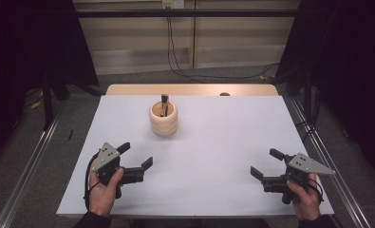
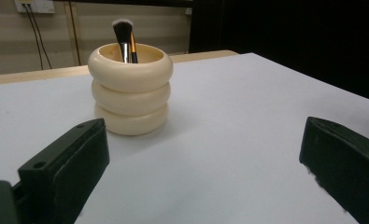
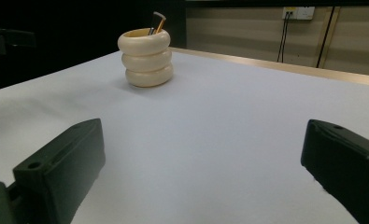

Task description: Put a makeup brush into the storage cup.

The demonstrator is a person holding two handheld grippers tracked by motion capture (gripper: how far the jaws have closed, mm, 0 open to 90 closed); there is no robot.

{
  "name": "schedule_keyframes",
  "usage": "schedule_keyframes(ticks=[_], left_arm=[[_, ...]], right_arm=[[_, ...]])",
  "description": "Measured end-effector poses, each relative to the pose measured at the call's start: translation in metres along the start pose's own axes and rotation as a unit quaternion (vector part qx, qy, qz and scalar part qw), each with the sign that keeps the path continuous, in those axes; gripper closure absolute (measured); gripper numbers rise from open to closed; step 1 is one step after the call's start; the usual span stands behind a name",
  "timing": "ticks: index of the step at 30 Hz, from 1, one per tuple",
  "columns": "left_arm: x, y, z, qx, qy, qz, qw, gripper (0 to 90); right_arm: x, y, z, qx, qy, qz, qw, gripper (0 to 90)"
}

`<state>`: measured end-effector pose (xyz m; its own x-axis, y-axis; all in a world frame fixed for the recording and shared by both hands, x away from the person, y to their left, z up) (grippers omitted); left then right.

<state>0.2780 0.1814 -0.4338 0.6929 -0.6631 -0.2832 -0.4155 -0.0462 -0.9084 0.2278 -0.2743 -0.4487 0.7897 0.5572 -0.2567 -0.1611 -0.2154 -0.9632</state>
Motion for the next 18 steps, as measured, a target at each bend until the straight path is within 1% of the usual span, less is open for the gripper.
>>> schedule_keyframes(ticks=[1,2,3,4,7,9,10,12,13,14,15,16,17,18], left_arm=[[-0.002,0.001,0.0,0.004,-0.006,0.001,1.0,1.6],[-0.005,0.003,0.0,0.002,-0.004,0.005,1.0,1.5],[-0.007,0.004,-0.001,-0.001,-0.008,0.003,1.0,1.6],[-0.009,0.005,-0.001,-0.004,-0.006,0.002,1.0,1.6],[-0.015,0.009,0.001,0.003,-0.014,0.004,0.9999,1.5],[-0.019,0.013,0.004,-0.007,-0.016,-0.005,0.9998,1.5],[-0.02,0.014,0.005,-0.008,-0.016,-0.002,0.9998,1.5],[-0.024,0.016,0.007,-0.01,-0.02,-0.001,0.9997,1.5],[-0.025,0.016,0.007,-0.009,-0.025,-0.004,0.9997,1.5],[-0.028,0.016,0.007,-0.002,-0.029,-0.005,0.9996,1.5],[-0.028,0.016,0.007,-0.001,-0.026,-0.008,0.9996,1.5],[-0.029,0.016,0.007,0.001,-0.029,-0.009,0.9995,1.5],[-0.03,0.016,0.006,-0.005,-0.028,-0.014,0.9995,1.5],[-0.03,0.016,0.005,-0.005,-0.025,-0.013,0.9996,1.5]], right_arm=[[0.0,0.0,0.0,0.001,0.003,-0.001,1.0,0.0],[0.0,0.0,0.0,0.0,0.003,-0.001,1.0,0.0],[-0.001,0.0,0.0,-0.001,0.003,-0.001,1.0,0.0],[-0.001,0.001,0.0,-0.001,0.002,0.0,1.0,0.0],[-0.002,0.001,0.0,-0.002,0.002,0.001,1.0,0.0],[-0.003,0.001,0.0,-0.004,0.002,0.002,1.0,0.0],[-0.003,0.001,-0.001,-0.007,0.005,0.004,1.0,0.0],[-0.004,0.001,0.0,-0.005,0.005,0.003,1.0,0.0],[-0.005,0.001,0.0,-0.006,0.006,0.002,1.0,0.0],[-0.005,0.001,0.0,-0.006,0.006,0.002,1.0,0.0],[-0.005,0.001,0.0,-0.003,0.006,0.001,1.0,0.0],[-0.005,0.001,0.0,-0.002,0.006,0.001,1.0,0.0],[-0.005,0.001,0.0,-0.002,0.007,0.0,1.0,0.0],[-0.006,0.001,-0.001,-0.004,0.005,0.001,1.0,0.0]])
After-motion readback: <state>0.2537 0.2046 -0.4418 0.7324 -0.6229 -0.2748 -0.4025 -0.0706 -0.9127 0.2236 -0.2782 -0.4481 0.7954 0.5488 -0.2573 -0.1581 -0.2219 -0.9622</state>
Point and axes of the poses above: each handheld gripper's, and its own axes: x roughly forward along the jaws, y roughly out of its underside, z roughly to its left, the point moved 3 cm from there along x, roughly forward along the jaws, and after that the axes turned 11 degrees about -x, right-handed, at the moved point
